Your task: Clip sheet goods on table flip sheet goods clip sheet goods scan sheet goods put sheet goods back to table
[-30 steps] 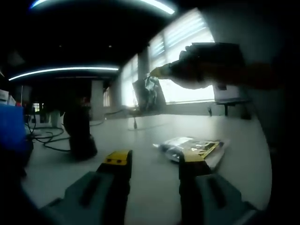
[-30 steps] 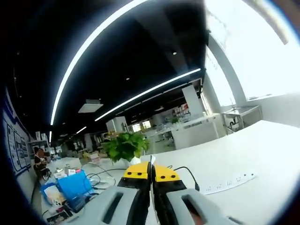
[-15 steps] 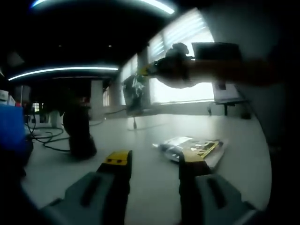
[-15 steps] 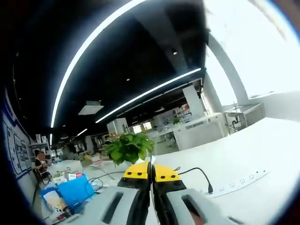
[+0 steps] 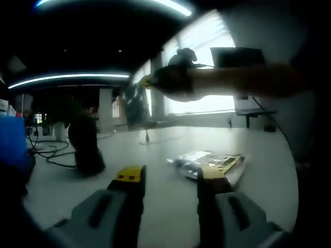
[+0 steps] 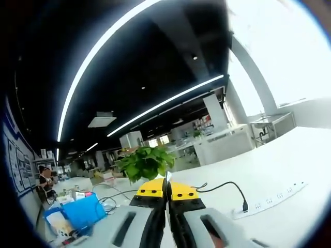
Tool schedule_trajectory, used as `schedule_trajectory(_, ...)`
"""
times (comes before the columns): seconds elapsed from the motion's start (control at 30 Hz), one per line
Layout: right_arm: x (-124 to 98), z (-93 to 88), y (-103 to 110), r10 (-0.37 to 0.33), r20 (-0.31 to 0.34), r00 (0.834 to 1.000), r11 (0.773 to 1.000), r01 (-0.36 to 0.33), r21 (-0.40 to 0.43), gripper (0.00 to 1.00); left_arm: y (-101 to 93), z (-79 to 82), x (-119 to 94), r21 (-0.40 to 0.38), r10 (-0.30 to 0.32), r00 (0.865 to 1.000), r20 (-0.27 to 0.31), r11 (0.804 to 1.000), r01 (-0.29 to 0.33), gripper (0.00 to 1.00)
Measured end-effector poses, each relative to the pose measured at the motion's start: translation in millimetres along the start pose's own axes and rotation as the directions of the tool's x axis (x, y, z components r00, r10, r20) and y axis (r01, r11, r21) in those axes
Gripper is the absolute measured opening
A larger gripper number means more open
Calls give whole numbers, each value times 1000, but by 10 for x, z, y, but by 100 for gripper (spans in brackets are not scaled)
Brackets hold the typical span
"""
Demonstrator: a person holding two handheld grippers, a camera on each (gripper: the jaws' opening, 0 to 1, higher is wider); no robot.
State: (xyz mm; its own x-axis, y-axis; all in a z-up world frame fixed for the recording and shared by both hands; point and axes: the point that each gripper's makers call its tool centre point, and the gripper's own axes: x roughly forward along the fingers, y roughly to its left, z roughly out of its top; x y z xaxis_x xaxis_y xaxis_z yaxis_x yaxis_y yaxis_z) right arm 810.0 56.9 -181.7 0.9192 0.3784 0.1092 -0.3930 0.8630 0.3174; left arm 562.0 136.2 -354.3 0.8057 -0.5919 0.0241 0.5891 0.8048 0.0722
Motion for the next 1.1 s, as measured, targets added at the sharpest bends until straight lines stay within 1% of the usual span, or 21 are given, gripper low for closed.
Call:
schedule_trajectory(0.13,41,-38,57,15,8,1000,1000,-15,-14,0,4,-11,3,0,1,1000,-5,1000,-1,32)
schedule_trajectory(0.2,63,-86,97,27,9,1000,998,-26,-53,0,5,3,4,-3,-1,1000,2,1000,1,32)
schedule_trajectory(0.3,91,-147,139,32,9,999,999,-31,-44,0,4,26,1,-6,-4,1000,13,1000,4,32)
schedule_trajectory(0.47,117,-220,171,35,1,999,999,-35,-34,0,9,13,10,-3,-4,1000,9,1000,4,32)
schedule_trajectory(0.67,116,-251,181,33,-4,999,999,-34,-40,0,1,18,8,-3,-10,1000,11,1000,10,32)
schedule_trajectory(0.77,103,-301,194,34,-6,999,997,-35,-67,0,6,28,3,-3,-9,1000,16,1000,9,32)
schedule_trajectory(0.93,93,-376,222,36,-11,999,997,-37,-70,0,-3,21,2,0,-12,1000,13,1000,12,32)
schedule_trajectory(1.1,98,-439,201,30,-21,999,997,-32,-67,0,-2,29,-1,-1,-12,1000,16,1000,12,32)
